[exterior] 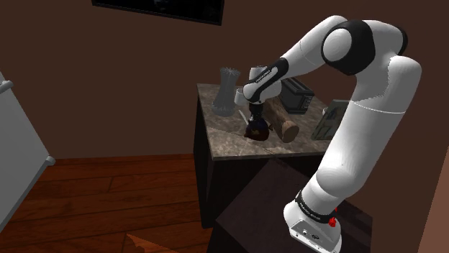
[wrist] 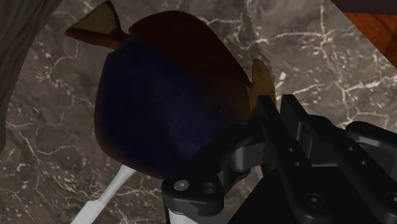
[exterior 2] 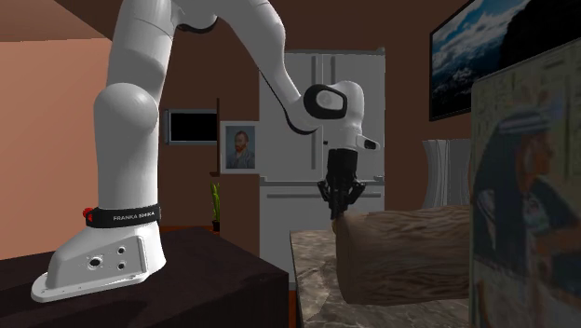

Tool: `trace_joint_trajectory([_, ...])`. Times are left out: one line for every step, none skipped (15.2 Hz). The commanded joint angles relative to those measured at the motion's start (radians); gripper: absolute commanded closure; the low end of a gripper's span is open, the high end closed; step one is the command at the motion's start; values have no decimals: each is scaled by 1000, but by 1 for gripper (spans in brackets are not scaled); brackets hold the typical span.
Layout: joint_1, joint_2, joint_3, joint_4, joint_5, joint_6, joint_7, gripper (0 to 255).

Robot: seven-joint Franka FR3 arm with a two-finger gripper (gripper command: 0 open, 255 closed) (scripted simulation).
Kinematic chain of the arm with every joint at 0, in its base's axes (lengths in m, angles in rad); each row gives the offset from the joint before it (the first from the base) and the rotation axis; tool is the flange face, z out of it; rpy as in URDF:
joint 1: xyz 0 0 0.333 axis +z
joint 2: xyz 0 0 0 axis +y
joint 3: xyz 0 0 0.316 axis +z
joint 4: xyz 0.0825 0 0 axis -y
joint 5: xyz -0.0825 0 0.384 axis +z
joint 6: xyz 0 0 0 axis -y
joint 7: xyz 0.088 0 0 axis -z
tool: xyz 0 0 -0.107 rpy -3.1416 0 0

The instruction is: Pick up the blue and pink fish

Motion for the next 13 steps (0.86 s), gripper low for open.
trace_joint_trajectory([2, -23, -2, 6, -7, -28, 2, 255])
trace_joint_trajectory([3, -34, -3, 8, -10, -41, 3, 255])
trace_joint_trajectory([4, -44, -4, 11, -13, -54, 4, 255])
trace_joint_trajectory([5, -55, -4, 14, -16, -67, 5, 255])
trace_joint_trajectory([5, -66, -5, 17, -19, -80, 6, 255])
trace_joint_trajectory([6, -76, -5, 20, -22, -93, 7, 255])
trace_joint_trajectory([7, -86, -5, 24, -25, -107, 8, 255])
trace_joint_trajectory([8, -96, -6, 28, -27, -120, 9, 255])
trace_joint_trajectory([8, -105, -6, 32, -30, -133, 10, 255])
trace_joint_trajectory([9, -115, -6, 36, -32, -147, 10, 255])
trace_joint_trajectory([9, -124, -6, 40, -35, -160, 11, 255])
trace_joint_trajectory([9, -126, -6, 41, -35, -162, 11, 255])
trace_joint_trajectory([9, -125, -6, 41, -35, -162, 11, 255])
